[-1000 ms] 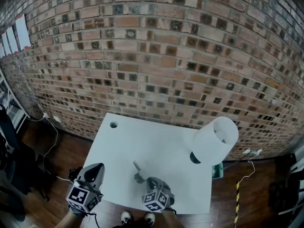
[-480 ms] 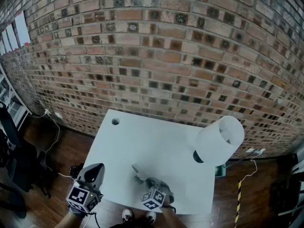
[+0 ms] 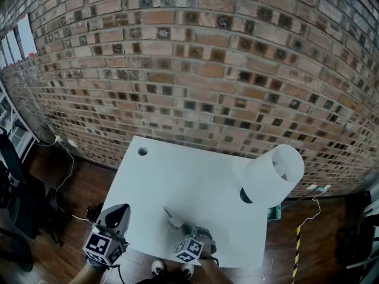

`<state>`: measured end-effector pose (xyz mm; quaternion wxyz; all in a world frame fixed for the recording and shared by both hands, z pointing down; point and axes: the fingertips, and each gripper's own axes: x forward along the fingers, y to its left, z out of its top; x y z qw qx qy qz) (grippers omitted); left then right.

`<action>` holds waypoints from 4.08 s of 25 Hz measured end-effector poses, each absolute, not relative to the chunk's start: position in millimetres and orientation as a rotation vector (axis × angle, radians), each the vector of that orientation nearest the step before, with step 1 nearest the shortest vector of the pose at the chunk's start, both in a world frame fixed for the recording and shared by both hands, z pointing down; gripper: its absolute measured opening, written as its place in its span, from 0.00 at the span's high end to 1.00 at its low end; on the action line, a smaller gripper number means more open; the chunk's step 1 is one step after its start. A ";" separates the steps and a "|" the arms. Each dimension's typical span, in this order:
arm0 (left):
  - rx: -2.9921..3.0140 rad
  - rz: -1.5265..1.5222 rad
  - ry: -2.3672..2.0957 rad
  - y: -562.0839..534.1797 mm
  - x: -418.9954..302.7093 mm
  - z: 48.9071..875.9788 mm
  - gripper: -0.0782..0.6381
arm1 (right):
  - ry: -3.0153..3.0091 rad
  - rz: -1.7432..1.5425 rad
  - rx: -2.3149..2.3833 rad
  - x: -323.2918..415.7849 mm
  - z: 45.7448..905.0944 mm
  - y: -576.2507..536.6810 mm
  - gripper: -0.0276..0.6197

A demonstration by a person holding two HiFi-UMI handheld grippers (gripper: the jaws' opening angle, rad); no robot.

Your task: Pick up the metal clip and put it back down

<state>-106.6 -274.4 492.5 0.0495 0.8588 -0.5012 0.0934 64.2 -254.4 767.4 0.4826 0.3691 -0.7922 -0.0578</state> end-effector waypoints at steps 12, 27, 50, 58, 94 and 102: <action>2.625 0.277 -1.514 -275.7 -95.3 489.4 0.87 | -1.955 -0.118 0.805 70.0 769.9 -241.1 0.87; 2.642 0.249 -1.484 -273.0 -81.8 478.4 0.87 | -1.958 -0.058 0.666 80.1 766.8 -228.4 0.85; 2.756 0.119 -1.483 -281.4 -54.8 429.4 0.87 | -2.258 0.212 1.593 187.0 571.1 -271.6 0.98; 2.865 0.026 -1.479 -285.9 -44.5 393.1 0.87 | -2.436 0.057 1.908 213.6 434.4 -265.8 0.99; 3.067 0.010 -1.383 -207.6 -91.7 360.4 0.87 | -2.566 -0.163 2.069 149.0 324.2 -122.4 0.99; 3.039 0.009 -1.483 -82.5 -102.5 367.3 0.87 | -2.643 -0.191 2.005 139.8 321.2 -9.5 0.99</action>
